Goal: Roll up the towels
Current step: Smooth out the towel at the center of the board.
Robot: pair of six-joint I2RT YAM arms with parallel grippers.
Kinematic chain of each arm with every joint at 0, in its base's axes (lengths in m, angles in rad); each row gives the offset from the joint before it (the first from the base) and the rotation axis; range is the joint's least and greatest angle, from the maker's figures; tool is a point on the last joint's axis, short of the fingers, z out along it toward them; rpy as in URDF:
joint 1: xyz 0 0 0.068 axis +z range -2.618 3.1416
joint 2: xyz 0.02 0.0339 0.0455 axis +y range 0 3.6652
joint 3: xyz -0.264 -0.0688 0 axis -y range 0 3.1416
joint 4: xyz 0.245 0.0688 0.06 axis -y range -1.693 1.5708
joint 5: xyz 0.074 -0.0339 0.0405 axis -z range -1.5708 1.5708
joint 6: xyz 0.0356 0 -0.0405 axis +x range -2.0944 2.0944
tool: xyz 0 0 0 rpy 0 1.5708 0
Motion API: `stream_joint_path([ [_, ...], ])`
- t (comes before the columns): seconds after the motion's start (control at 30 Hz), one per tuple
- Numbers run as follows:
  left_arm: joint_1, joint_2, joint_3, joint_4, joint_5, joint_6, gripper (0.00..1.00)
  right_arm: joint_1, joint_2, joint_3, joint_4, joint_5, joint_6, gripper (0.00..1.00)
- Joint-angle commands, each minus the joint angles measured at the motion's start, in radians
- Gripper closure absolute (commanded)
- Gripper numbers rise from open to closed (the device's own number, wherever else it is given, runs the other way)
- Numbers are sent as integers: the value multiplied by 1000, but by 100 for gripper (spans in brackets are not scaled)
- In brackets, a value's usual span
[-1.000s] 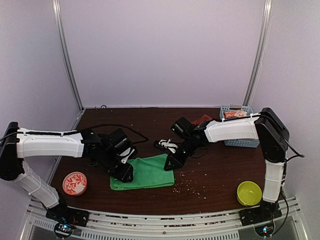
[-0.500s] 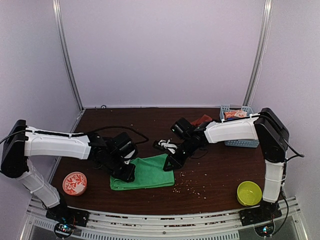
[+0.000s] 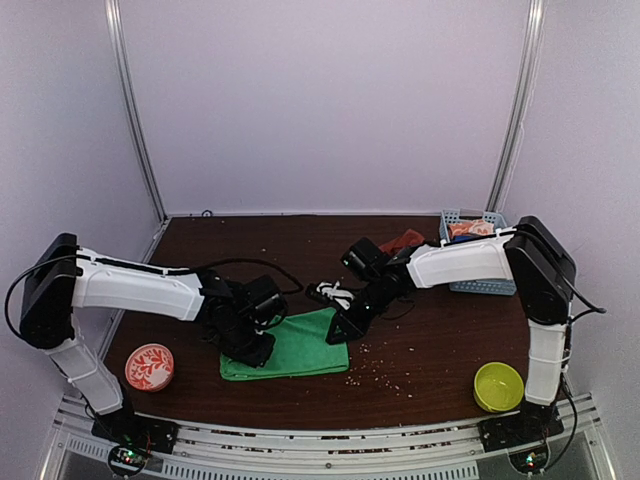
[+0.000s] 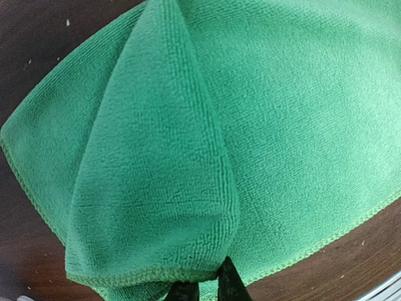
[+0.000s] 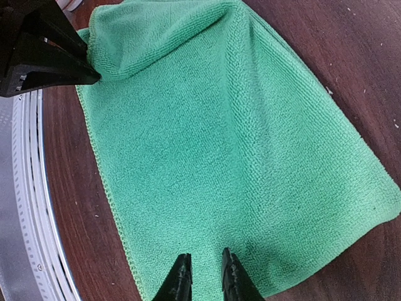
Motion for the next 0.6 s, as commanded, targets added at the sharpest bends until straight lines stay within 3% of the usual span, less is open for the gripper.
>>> stream_joint_path([
  [0.0,-10,14,42,-10,-49,-12,94,-2,22,-1,6,-17,3,83],
  [0.13,-10,-11,61,-49,-93,-22,100,-1,22,-4,5,-13,2,83],
  [0.57,48,-96,20,-135,-217,-35,100,-2,31,-5,-5,-4,-1,83],
])
